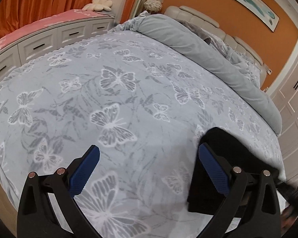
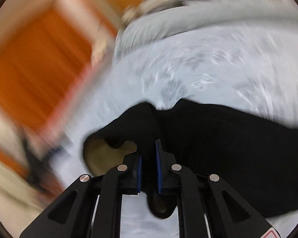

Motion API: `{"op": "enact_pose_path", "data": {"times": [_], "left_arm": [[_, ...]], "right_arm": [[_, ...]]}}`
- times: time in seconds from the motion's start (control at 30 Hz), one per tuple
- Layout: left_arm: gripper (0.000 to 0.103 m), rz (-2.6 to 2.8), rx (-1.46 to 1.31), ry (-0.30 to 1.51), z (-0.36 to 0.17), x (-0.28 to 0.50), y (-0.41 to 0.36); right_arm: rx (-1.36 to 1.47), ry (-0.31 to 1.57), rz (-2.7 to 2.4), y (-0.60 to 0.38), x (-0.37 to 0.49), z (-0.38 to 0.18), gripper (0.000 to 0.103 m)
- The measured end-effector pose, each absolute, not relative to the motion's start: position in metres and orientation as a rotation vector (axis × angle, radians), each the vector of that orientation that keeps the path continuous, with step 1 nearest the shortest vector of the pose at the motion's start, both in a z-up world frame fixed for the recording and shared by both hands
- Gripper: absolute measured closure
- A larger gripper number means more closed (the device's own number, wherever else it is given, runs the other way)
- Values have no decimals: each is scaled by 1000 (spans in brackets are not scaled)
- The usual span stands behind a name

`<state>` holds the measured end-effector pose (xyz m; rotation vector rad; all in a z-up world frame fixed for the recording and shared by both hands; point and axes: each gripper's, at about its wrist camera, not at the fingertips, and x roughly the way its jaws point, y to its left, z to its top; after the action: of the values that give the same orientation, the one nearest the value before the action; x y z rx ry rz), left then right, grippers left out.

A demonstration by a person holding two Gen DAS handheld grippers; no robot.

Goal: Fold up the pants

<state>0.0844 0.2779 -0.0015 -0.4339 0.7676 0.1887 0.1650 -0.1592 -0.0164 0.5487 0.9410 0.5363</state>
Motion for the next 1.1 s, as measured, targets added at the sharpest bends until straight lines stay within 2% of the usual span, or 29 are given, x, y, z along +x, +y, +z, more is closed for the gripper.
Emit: {"op": "enact_pose_path", "data": {"times": [0.07,0.17,0.2,0.23,0.27,0.3,0.37,0.4,0.43,0.5,0.6,0.67,0.73,0.8,1.0,1.07,1.1], "left_arm": [[5,169,-428,782,-3,89,268],[5,109,-431,822,-11,98,245],[5,75,-433,844,-15,103,233],[5,53,-430,866,-19,107,221],[5,36,-428,883,-23,109,212],[5,0,-427,912,-28,114,198],[5,-52,-427,953,-37,119,176],[5,-70,-414,967,-42,121,163],[5,-75,-387,981,-46,123,148],[5,-87,-336,1013,-55,127,125],[5,-105,-299,1055,-70,130,101],[5,-109,-284,1072,-76,132,91],[5,-107,-269,1079,-80,134,84],[5,-105,-272,1071,-80,136,82],[5,-148,-341,1045,-69,135,93],[5,-170,-361,1057,-72,136,93],[5,-173,-369,1067,-74,137,92]], "right_arm": [[716,948,480,-215,160,-36,93],[820,1031,275,-285,153,-93,85],[832,1082,183,-304,151,-117,90],[853,1124,131,-316,149,-133,102],[965,1133,169,-331,147,-146,101],[1013,1123,209,-336,146,-145,92],[965,1065,223,-343,140,-122,66],[931,1028,230,-343,136,-111,36],[910,996,247,-343,132,-103,30],[851,976,317,-333,130,-92,30],[759,1058,354,-311,141,-105,33],[691,1124,375,-292,144,-117,47],[582,1146,364,-267,155,-123,80],[580,1139,367,-260,163,-124,88],[558,923,367,-293,137,-39,88],[453,943,234,-306,134,-47,86],[419,1006,148,-313,137,-67,83]]}}
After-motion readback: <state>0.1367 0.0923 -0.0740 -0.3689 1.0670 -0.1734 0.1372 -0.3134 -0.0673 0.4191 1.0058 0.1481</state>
